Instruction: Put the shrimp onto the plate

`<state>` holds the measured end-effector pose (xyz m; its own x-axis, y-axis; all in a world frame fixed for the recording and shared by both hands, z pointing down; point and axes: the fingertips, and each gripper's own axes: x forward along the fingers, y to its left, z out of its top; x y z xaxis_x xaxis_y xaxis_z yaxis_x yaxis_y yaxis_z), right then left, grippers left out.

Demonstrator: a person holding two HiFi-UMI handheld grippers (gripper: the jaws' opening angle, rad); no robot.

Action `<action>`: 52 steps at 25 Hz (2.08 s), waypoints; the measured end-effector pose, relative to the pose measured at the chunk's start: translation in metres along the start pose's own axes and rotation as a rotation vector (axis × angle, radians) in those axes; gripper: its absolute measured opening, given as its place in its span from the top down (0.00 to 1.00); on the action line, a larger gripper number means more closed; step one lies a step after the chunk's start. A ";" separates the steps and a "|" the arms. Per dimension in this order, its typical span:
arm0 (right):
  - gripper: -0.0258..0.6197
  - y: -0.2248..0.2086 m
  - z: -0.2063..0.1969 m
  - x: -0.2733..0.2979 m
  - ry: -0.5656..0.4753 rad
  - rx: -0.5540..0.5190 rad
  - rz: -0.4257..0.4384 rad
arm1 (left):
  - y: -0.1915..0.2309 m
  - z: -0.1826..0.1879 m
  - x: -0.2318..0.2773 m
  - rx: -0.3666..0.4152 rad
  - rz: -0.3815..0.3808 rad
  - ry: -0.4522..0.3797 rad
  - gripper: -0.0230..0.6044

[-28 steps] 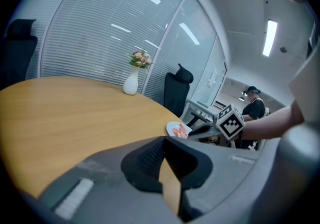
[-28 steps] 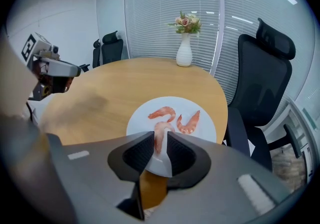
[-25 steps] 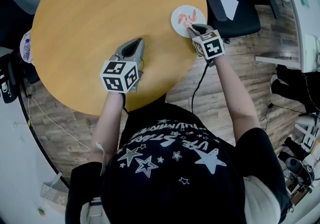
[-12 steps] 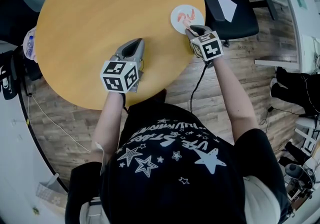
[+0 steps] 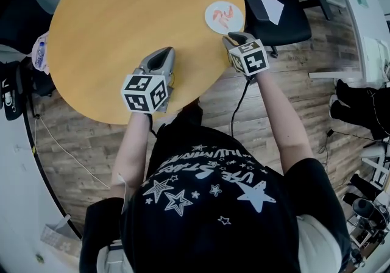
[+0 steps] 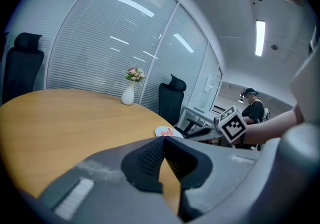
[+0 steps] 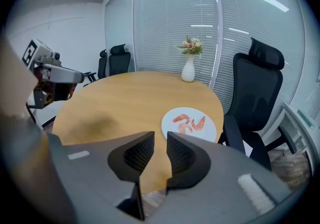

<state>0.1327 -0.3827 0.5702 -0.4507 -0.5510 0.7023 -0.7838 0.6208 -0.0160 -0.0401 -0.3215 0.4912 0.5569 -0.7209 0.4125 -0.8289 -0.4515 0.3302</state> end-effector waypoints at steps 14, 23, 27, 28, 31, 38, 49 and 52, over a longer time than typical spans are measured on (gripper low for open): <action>0.84 0.052 -0.007 -0.059 -0.078 -0.001 -0.006 | -0.037 -0.013 -0.059 0.018 -0.005 -0.055 0.96; 0.89 0.091 -0.011 -0.100 -0.144 -0.006 0.009 | -0.063 -0.027 -0.102 0.039 0.002 -0.078 0.96; 0.91 0.109 -0.015 -0.117 -0.168 -0.019 0.034 | -0.076 -0.033 -0.121 0.050 0.018 -0.087 0.96; 0.92 0.114 -0.016 -0.120 -0.174 -0.020 0.039 | -0.079 -0.035 -0.126 0.054 0.022 -0.087 0.96; 0.94 0.131 -0.021 -0.128 -0.188 -0.020 0.061 | -0.085 -0.042 -0.144 0.061 0.036 -0.087 0.96; 0.96 0.155 -0.033 -0.137 -0.203 0.029 0.118 | -0.093 -0.050 -0.170 0.058 0.084 -0.090 0.96; 0.96 0.171 -0.054 -0.130 -0.186 0.099 0.192 | -0.092 -0.061 -0.169 0.029 0.089 -0.066 0.96; 0.96 0.176 -0.056 -0.127 -0.182 0.113 0.188 | -0.087 -0.070 -0.169 0.017 0.081 -0.052 0.96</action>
<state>0.0763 -0.1724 0.5179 -0.6538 -0.5296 0.5404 -0.7173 0.6611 -0.2200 -0.0587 -0.1238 0.4520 0.4846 -0.7816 0.3927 -0.8724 -0.3990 0.2823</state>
